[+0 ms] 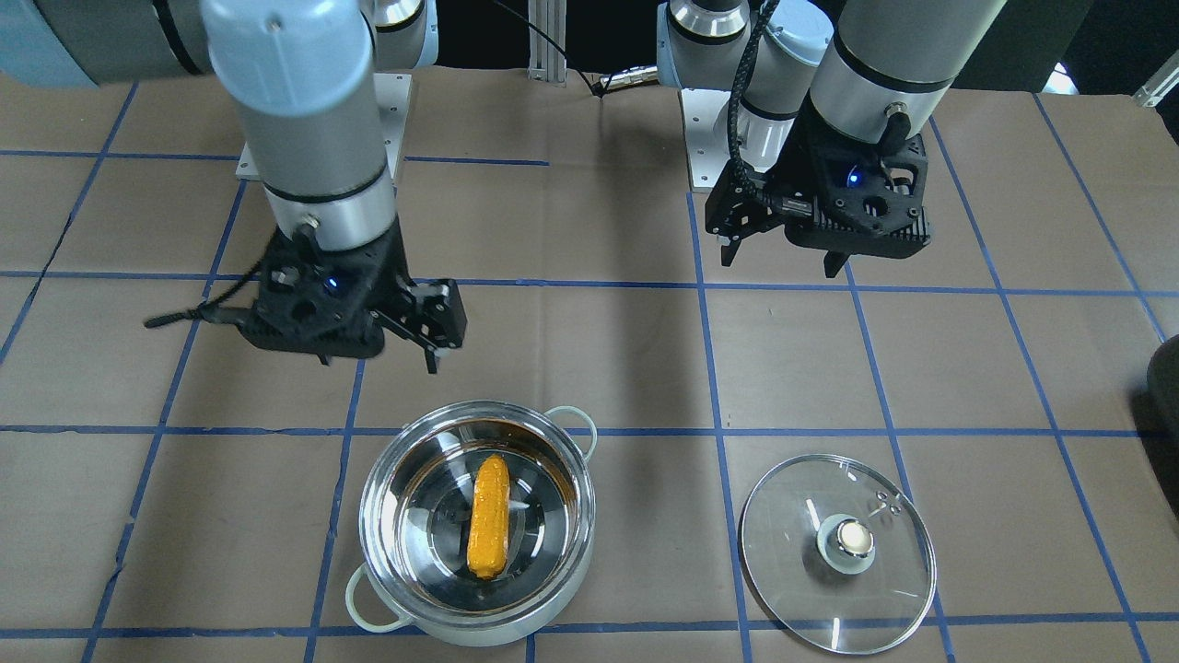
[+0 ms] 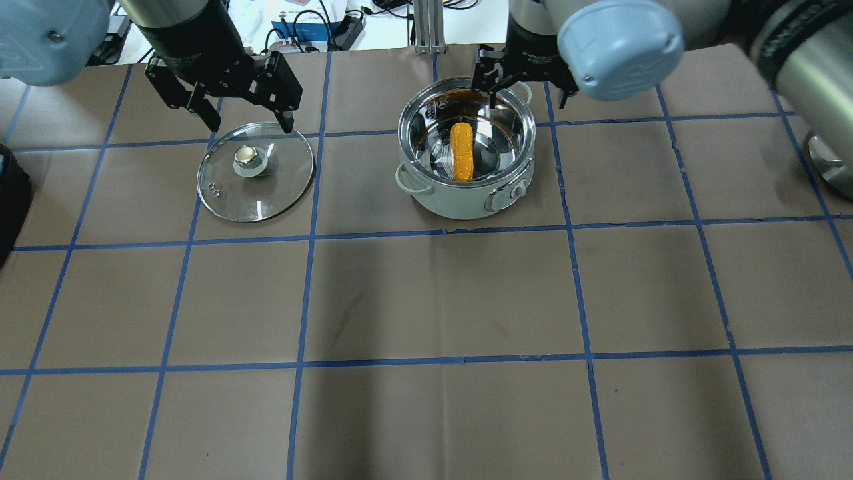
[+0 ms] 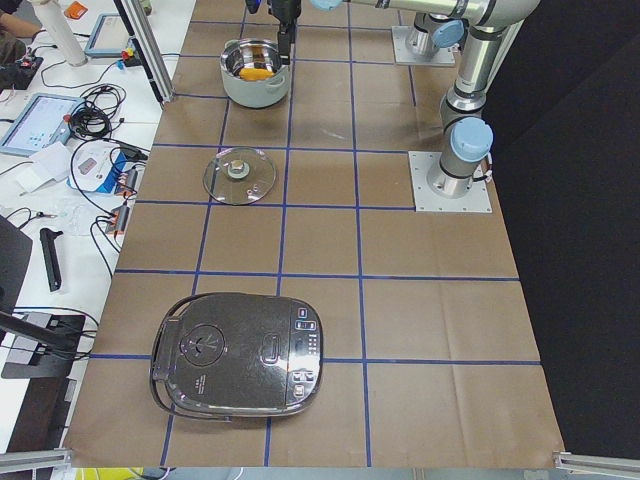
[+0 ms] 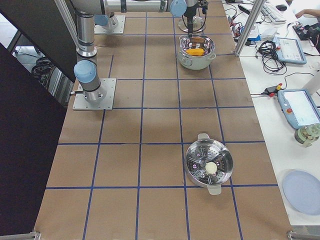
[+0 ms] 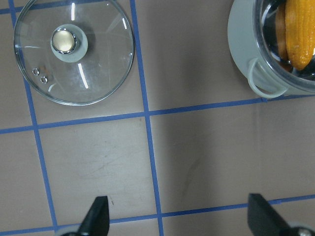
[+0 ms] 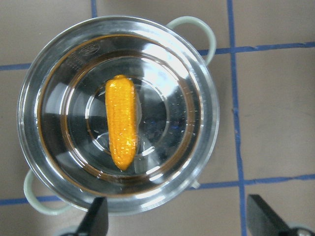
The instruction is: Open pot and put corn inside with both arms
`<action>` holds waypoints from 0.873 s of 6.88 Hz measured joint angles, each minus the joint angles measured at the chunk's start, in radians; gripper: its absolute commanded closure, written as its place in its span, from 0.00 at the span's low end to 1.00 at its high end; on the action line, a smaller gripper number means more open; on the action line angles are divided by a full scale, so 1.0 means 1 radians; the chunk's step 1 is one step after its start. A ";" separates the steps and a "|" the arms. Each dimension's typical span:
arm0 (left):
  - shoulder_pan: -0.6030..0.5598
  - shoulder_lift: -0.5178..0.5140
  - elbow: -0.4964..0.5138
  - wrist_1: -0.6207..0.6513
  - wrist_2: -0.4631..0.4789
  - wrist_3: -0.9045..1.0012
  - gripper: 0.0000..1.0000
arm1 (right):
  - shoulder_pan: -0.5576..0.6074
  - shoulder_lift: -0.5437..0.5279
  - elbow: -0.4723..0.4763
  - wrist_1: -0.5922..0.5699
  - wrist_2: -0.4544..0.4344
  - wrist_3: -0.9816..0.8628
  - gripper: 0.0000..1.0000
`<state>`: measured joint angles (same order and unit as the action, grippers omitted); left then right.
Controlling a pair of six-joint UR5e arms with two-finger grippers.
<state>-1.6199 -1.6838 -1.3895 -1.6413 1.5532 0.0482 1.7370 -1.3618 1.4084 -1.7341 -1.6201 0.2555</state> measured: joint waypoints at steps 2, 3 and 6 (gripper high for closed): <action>0.003 0.013 -0.002 -0.014 0.003 0.000 0.00 | -0.052 -0.091 0.016 0.137 0.009 -0.044 0.06; 0.004 0.027 -0.010 -0.024 0.003 -0.002 0.00 | -0.061 -0.110 0.028 0.170 0.011 -0.078 0.06; 0.013 0.083 -0.081 -0.027 0.001 -0.006 0.00 | -0.109 -0.133 0.040 0.209 0.014 -0.165 0.06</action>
<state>-1.6067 -1.6005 -1.4704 -1.6687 1.5546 0.0422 1.6277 -1.4944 1.4479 -1.5254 -1.6056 0.0906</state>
